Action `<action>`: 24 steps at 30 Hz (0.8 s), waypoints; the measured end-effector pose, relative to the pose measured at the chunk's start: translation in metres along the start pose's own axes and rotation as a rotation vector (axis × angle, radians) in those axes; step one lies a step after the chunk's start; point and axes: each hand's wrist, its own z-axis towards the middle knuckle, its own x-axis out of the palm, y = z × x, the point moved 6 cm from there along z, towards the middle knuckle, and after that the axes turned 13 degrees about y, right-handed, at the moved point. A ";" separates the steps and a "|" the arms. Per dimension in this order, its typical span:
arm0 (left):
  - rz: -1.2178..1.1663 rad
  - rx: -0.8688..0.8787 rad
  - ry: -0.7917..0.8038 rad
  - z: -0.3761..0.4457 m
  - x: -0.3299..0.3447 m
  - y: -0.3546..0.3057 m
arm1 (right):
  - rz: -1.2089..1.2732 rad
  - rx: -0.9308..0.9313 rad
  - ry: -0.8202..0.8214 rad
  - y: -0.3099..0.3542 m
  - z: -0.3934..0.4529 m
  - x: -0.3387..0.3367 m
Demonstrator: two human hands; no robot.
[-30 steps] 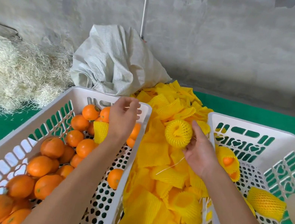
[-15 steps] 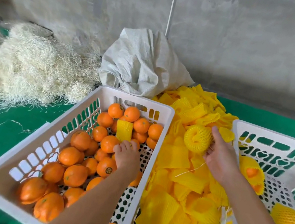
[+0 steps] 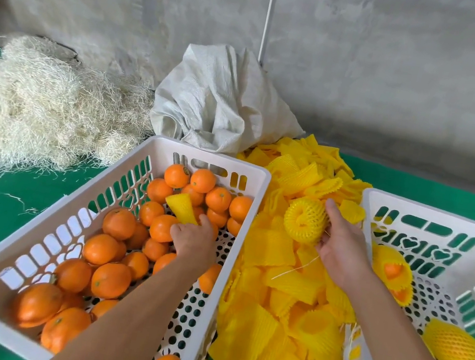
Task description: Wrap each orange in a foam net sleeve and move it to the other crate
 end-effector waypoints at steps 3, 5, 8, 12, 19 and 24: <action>-0.352 -0.017 0.024 -0.003 -0.019 0.014 | -0.010 0.003 0.007 0.000 0.001 0.001; -0.539 0.000 -0.005 -0.006 -0.033 0.020 | -0.016 0.004 0.009 -0.001 0.002 0.001; -0.679 0.090 -0.040 -0.011 -0.050 0.019 | -0.036 0.009 0.016 -0.001 0.003 0.000; -0.732 0.183 0.014 -0.017 -0.060 0.006 | -0.047 0.014 0.015 -0.003 0.005 -0.004; -1.328 0.353 -0.119 -0.035 -0.083 -0.009 | -0.089 0.017 0.037 -0.006 0.010 -0.006; -1.964 0.395 0.289 -0.042 -0.079 -0.024 | -0.089 0.025 0.018 -0.008 0.011 -0.007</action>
